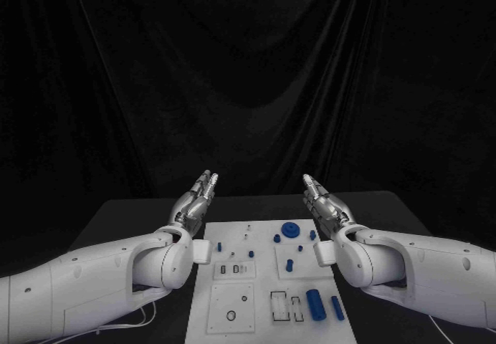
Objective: Assemble the parts on the task board
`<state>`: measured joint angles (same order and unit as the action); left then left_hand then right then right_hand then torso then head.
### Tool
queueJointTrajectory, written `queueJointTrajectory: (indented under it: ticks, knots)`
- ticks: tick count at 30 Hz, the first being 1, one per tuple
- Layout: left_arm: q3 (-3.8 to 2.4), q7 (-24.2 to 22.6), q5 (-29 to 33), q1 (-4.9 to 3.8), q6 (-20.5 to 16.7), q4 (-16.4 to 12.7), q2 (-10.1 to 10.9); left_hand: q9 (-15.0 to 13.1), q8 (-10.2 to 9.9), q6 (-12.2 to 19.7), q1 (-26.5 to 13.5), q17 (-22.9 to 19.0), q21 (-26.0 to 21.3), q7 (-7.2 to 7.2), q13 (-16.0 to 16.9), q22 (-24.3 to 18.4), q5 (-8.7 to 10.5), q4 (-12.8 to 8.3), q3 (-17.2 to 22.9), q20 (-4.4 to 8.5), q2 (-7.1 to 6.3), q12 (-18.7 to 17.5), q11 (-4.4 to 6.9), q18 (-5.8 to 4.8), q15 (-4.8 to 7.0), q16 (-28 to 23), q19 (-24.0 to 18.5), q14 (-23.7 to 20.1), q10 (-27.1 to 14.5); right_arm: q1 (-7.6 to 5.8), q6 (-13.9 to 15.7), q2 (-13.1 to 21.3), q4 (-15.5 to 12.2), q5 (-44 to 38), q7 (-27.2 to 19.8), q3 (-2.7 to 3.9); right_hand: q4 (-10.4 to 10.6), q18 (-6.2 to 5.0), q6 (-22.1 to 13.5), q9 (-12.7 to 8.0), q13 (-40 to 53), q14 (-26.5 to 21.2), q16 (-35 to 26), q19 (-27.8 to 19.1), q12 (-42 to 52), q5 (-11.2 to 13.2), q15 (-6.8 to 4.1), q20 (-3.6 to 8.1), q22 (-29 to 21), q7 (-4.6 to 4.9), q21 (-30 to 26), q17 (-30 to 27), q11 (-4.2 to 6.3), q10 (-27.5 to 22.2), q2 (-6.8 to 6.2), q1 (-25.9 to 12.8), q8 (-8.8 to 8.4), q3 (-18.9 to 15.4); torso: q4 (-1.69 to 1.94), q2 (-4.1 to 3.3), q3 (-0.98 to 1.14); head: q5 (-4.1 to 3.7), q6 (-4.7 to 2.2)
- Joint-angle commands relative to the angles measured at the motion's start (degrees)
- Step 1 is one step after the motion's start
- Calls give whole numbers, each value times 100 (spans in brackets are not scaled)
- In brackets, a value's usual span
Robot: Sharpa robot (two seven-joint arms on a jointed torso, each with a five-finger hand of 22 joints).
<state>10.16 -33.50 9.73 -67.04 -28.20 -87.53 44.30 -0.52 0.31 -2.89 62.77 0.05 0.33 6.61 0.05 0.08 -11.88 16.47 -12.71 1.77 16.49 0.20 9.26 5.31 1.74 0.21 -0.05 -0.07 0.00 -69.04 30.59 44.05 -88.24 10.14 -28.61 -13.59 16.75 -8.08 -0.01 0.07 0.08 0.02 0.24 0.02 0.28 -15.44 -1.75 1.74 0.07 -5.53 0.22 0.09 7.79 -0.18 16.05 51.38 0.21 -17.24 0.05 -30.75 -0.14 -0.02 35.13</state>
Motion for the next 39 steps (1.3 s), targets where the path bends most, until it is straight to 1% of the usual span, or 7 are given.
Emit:
queueJointTrajectory:
  ticks: [1,7,8,9,21,34,39]
  knots:
    - [87,-556,679,-101,1082,28,-18,-7,28,2,46,-5,-33,42,-5,-8,-17,32,-5,616,5,-20,41,73,828,-21,5,7,0,-58,-660,-6,14,456,158,-48,-2,-115,1,-7,-8,-2,-24,-2,-28,36,-800,278,-7,-37,-22,-9,30,18,-3,32,-21,-45,1,1,0,1,-1]
    - [208,-667,860,-187,1374,57,-25,-2,23,20,51,-5,-33,141,-5,-8,131,31,-77,659,-10,-20,142,119,916,-21,5,7,0,-63,-672,-6,15,464,160,-56,-3,-114,1,-7,-8,-2,-24,-2,-28,49,-798,277,-7,-35,-22,-9,28,18,-6,28,-21,-50,1,1,0,1,-1]
    - [211,-670,865,-190,1383,58,-26,-3,23,17,52,-5,-33,148,-5,-8,146,31,-83,662,-10,-20,149,122,922,-21,5,7,0,-63,-672,-6,15,464,160,-56,-5,-114,1,-7,-8,-2,-24,-2,-28,57,-798,276,-7,-34,-22,-9,27,18,-12,27,-21,-55,1,1,0,1,-1]
    - [212,-760,865,-188,1512,232,-101,-3,23,17,52,-5,-33,148,-5,-8,146,31,-83,662,-10,-20,149,122,922,-21,5,7,0,-64,-677,31,76,464,116,-56,-5,-114,1,-7,-8,-2,-24,-2,-28,57,-798,276,-7,-34,-22,-9,27,18,-12,27,-21,-55,25,7,0,-57,102]
    - [212,-820,858,-189,1407,233,-129,-10,31,-22,97,-5,-33,176,-5,-8,168,19,-116,691,-36,-20,182,138,965,-21,5,7,0,-64,-666,187,45,154,48,-56,-10,-113,1,-7,-8,-2,-24,-2,-28,50,-795,275,-7,-32,-22,-9,25,18,-24,33,-21,-62,74,-10,5,-33,116]
    - [212,-962,251,-192,1589,260,-30,-13,33,-47,272,-5,-33,187,-5,-8,202,16,-201,560,-128,-20,193,214,921,-21,5,7,0,-120,-761,416,-51,94,32,-55,-19,-107,1,-7,-8,-2,-24,-2,-28,13,-726,211,-7,18,-22,-9,-34,18,-44,105,-21,-64,175,-179,8,-82,97]
    - [212,-1077,-198,-196,1617,231,91,-20,41,-92,410,-5,-33,175,-5,-8,102,16,-239,417,-157,-20,175,266,813,-21,5,7,0,-208,-832,456,-71,92,33,-55,-14,-103,1,-7,-8,-2,-24,-2,-28,5,-639,127,-7,63,-22,-9,-85,18,-47,170,-21,-63,141,-265,15,-81,82]
